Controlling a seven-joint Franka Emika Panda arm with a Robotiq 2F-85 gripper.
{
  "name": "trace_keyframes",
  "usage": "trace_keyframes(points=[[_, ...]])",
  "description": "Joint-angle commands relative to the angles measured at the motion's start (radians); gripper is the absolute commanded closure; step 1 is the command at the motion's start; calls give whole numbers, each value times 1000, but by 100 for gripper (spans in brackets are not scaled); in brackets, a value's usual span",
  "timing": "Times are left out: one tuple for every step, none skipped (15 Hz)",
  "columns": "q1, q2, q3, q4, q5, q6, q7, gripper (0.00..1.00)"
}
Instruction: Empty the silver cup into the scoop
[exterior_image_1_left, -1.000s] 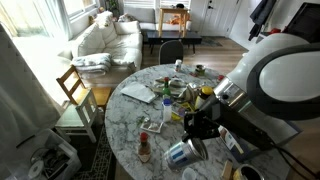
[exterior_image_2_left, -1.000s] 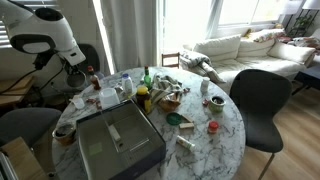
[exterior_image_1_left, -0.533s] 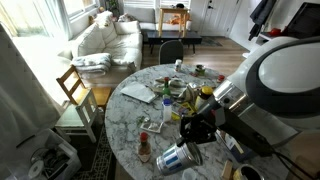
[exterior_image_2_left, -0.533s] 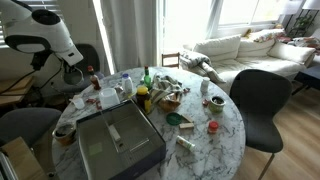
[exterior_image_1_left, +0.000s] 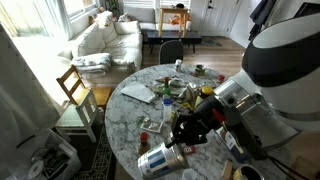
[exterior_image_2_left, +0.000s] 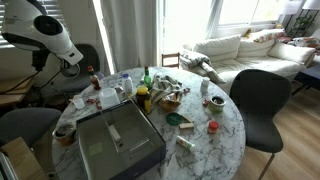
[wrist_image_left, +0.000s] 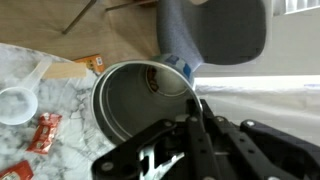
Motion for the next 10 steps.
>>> trace_keyframes(points=[[-34, 48, 3, -14, 147, -109, -223, 99], [-43, 64, 4, -20, 160, -133, -260, 99], [-50, 85, 7, -19, 159, -150, -289, 99], [-57, 105, 8, -19, 149, -159, -309, 99], [-62, 122, 9, -19, 156, -159, -344, 99], [-59, 87, 17, -16, 121, -136, -269, 95], [-62, 106, 15, -16, 123, -137, -291, 95], [-64, 118, 14, -16, 123, -139, -305, 95], [-64, 125, 14, -15, 124, -141, -311, 95], [-65, 126, 14, -14, 124, -143, -312, 95]])
